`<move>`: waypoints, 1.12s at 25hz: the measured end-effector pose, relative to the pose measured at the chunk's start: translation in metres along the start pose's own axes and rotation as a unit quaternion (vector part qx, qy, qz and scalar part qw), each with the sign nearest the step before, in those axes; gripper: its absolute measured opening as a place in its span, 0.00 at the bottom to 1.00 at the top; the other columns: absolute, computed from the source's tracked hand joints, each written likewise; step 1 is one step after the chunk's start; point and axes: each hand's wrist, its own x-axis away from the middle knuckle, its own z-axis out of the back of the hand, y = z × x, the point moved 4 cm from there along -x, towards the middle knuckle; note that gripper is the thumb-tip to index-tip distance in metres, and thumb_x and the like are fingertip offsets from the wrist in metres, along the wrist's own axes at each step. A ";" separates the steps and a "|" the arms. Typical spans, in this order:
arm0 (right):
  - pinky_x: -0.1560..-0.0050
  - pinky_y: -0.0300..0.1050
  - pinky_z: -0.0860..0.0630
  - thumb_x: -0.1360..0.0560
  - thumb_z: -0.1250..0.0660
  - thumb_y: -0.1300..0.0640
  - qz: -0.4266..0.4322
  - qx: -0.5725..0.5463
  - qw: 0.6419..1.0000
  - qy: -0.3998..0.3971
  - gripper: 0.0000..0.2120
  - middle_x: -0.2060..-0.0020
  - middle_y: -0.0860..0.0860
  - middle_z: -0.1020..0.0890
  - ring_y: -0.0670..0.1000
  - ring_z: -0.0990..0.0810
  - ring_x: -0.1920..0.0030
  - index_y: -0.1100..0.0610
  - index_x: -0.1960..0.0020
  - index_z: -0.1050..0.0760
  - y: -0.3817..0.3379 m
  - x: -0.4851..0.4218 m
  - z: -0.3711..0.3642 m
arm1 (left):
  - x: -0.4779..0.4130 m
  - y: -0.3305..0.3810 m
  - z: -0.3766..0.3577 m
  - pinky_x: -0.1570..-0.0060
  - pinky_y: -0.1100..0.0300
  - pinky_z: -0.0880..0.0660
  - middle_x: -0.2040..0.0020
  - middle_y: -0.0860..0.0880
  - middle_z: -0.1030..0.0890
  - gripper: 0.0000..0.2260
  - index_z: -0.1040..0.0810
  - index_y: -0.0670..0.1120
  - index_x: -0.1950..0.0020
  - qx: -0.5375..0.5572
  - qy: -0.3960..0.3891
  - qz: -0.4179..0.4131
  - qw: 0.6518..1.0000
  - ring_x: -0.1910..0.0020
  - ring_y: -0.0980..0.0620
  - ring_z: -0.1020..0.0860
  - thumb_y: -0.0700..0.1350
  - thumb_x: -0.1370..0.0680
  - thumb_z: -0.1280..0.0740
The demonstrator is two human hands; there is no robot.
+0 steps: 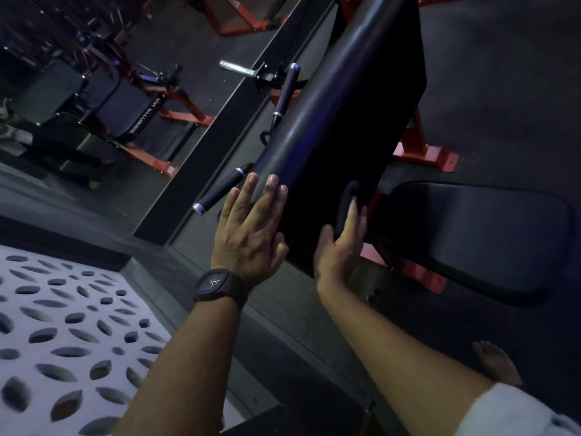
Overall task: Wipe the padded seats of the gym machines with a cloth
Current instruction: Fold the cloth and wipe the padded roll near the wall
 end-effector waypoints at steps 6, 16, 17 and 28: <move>0.24 0.41 0.39 0.25 0.33 0.70 0.093 0.024 0.994 -0.048 0.36 0.20 0.54 0.43 0.52 0.41 0.22 0.50 0.21 0.38 0.025 -0.029 0.005 | 0.000 -0.001 -0.001 0.20 0.46 0.51 0.22 0.42 0.34 0.30 0.31 0.41 0.23 -0.001 0.009 -0.004 1.000 0.20 0.39 0.43 0.48 0.25 0.40; 0.26 0.44 0.37 0.18 0.37 0.62 -0.172 -0.059 0.983 0.017 0.29 0.20 0.53 0.41 0.54 0.37 0.23 0.49 0.20 0.40 0.046 -0.033 0.003 | 0.000 0.000 -0.002 0.20 0.46 0.52 0.23 0.42 0.33 0.29 0.30 0.41 0.23 0.001 0.018 0.001 1.000 0.20 0.39 0.44 0.48 0.25 0.40; 0.29 0.44 0.37 0.18 0.38 0.60 -0.215 -0.059 0.975 0.019 0.28 0.21 0.53 0.41 0.54 0.36 0.24 0.51 0.20 0.41 0.045 -0.023 0.002 | 0.000 0.000 -0.002 0.20 0.46 0.52 0.23 0.42 0.33 0.29 0.30 0.41 0.23 0.000 0.018 0.003 1.000 0.19 0.40 0.45 0.48 0.25 0.41; 0.34 0.41 0.34 0.17 0.38 0.57 -0.222 -0.088 0.971 -0.001 0.28 0.23 0.50 0.37 0.52 0.32 0.26 0.49 0.20 0.42 0.030 0.004 0.003 | 0.002 -0.001 -0.004 0.20 0.46 0.52 0.22 0.42 0.35 0.28 0.30 0.42 0.23 -0.002 0.028 0.004 1.000 0.18 0.45 0.51 0.50 0.23 0.42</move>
